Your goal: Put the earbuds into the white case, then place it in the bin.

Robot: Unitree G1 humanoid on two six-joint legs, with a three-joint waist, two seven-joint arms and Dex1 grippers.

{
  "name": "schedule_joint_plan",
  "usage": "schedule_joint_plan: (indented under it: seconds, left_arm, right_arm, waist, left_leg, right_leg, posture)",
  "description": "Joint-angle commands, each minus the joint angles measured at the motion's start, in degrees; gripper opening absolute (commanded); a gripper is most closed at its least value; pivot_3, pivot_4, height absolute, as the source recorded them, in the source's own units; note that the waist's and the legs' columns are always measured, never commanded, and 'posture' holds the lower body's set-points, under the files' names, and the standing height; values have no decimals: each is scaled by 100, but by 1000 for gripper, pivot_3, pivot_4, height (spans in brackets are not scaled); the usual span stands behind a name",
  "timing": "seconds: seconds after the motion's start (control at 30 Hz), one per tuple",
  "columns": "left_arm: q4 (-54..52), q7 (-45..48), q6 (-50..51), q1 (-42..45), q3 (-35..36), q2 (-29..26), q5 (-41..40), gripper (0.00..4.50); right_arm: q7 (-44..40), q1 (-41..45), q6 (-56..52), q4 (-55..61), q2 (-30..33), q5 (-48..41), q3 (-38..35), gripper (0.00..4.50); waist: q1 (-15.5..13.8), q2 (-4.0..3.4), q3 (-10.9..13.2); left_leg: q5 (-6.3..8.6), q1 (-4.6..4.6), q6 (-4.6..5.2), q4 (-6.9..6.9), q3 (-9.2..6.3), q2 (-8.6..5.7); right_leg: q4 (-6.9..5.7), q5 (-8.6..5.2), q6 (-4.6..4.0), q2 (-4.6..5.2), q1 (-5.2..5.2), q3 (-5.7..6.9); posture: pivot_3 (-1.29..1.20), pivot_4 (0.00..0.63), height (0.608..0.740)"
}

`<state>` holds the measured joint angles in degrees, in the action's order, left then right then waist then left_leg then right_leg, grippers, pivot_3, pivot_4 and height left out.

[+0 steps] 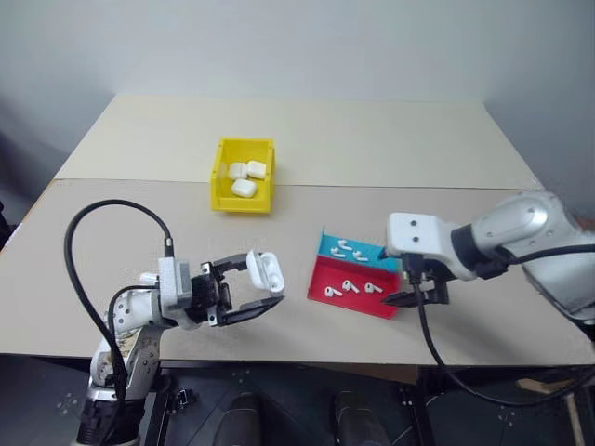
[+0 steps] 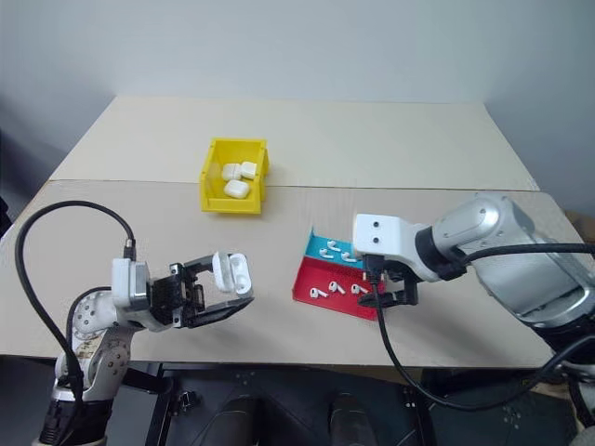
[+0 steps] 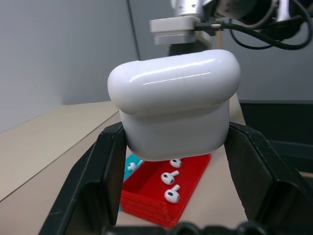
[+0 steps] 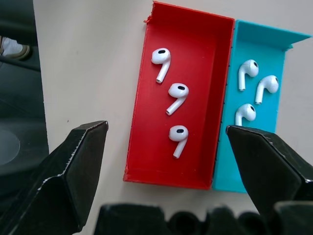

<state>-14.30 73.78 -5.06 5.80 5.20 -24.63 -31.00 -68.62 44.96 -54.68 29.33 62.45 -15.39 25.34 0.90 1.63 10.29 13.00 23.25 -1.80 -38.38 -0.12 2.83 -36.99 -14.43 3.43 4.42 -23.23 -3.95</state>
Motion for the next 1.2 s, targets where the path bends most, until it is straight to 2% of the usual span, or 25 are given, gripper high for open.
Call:
schedule_joint_plan:
  seconds: [0.03,0.07,0.23,0.33,0.4,0.67,1.2]
  left_arm:
    - [-6,110,-352,-55,-89,5,-59,2762]
    - [4,170,-370,-72,-114,-29,-89,2762]
    - [49,268,-620,-151,-202,-101,-31,2762]
    - [68,169,-713,-139,-262,-75,32,2762]
    - [33,129,-719,-150,-291,-93,31,2762]
    - [-75,-79,-779,-206,-368,-144,70,2762]
    - [26,-182,-917,-157,-423,-282,137,2762]
  right_arm:
    - [98,167,-97,66,-82,327,266,3569]
    - [168,208,-145,-19,-153,437,364,3321]
    - [266,267,-255,-297,-358,805,793,3321]
    - [321,254,-237,-395,-448,1017,1003,2746]
    - [371,269,-264,-434,-504,1135,1061,2056]
    - [347,376,-146,-701,-661,1647,1413,2056]
    - [159,445,22,-1004,-1009,2103,1596,2056]
  waist:
    - [-7,0,0]
    - [-7,0,0]
    - [1,0,0]
    - [0,0,0]
    - [0,-1,0]
    - [6,-1,0]
    - [10,0,0]
  left_leg:
    - [0,0,0,0,0,0]
    - [0,0,0,0,0,0]
    - [0,-2,0,0,0,0]
    - [0,0,1,1,0,0]
    - [1,0,1,0,0,0]
    - [1,-1,1,1,0,0]
    - [1,-1,1,2,0,0]
  right_leg:
    - [-1,0,0,1,0,0]
    - [-1,0,0,0,-1,0]
    - [-2,0,0,0,-1,0]
    - [-2,0,0,0,-2,0]
    - [-2,0,0,0,-2,0]
    - [-2,0,0,0,-2,0]
    - [-1,0,0,-1,-3,1]
  posture:
    - [0,150,740]
    - [0,150,740]
    - [0,150,740]
    - [0,150,740]
    - [0,150,740]
    - [0,150,740]
    - [0,150,740]
